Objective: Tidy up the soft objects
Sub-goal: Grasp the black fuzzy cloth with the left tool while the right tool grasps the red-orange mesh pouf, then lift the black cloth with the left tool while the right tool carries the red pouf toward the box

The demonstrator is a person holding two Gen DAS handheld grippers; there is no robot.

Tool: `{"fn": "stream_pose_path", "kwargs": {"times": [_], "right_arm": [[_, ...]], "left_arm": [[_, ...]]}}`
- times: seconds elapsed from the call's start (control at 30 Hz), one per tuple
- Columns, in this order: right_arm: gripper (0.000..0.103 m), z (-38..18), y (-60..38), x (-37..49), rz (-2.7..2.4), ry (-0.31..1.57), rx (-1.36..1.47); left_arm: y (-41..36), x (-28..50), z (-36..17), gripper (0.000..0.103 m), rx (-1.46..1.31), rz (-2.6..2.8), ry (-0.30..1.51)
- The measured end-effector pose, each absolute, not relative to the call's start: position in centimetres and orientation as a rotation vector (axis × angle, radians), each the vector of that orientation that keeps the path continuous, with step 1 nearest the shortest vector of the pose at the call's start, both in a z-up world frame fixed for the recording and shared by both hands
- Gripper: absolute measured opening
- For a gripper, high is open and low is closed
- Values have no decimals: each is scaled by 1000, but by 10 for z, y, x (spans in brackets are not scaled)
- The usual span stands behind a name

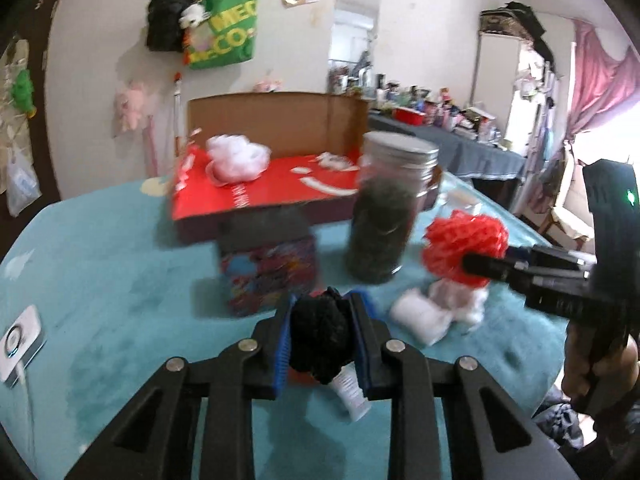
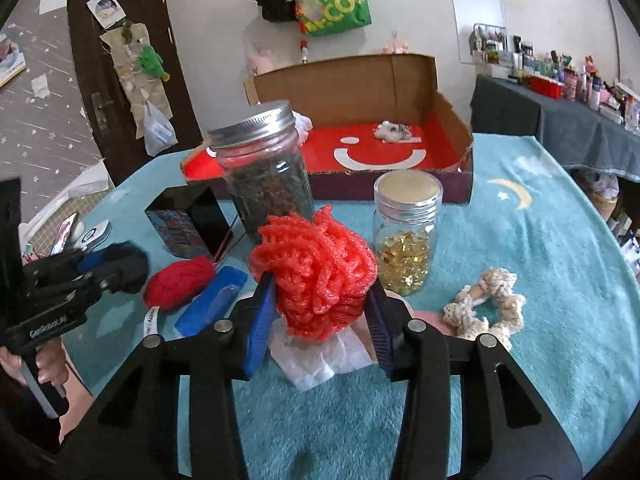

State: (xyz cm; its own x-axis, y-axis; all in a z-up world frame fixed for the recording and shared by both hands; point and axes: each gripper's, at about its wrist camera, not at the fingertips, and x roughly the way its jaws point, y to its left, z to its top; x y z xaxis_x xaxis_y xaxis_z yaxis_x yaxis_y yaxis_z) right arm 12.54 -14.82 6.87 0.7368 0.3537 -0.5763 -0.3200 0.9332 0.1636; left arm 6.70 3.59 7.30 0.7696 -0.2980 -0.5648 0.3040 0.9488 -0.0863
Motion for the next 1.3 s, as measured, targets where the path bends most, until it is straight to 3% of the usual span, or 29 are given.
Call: {"fn": "stream_pose_path", "kwargs": {"times": [0.63, 1.3], "right_arm": [[41, 70, -153, 114, 393, 625, 75], [41, 71, -206, 110, 302, 647, 127]], "left_arm": [[-11, 89, 70, 28, -1, -447, 637], [70, 82, 74, 28, -37, -296, 658]]}}
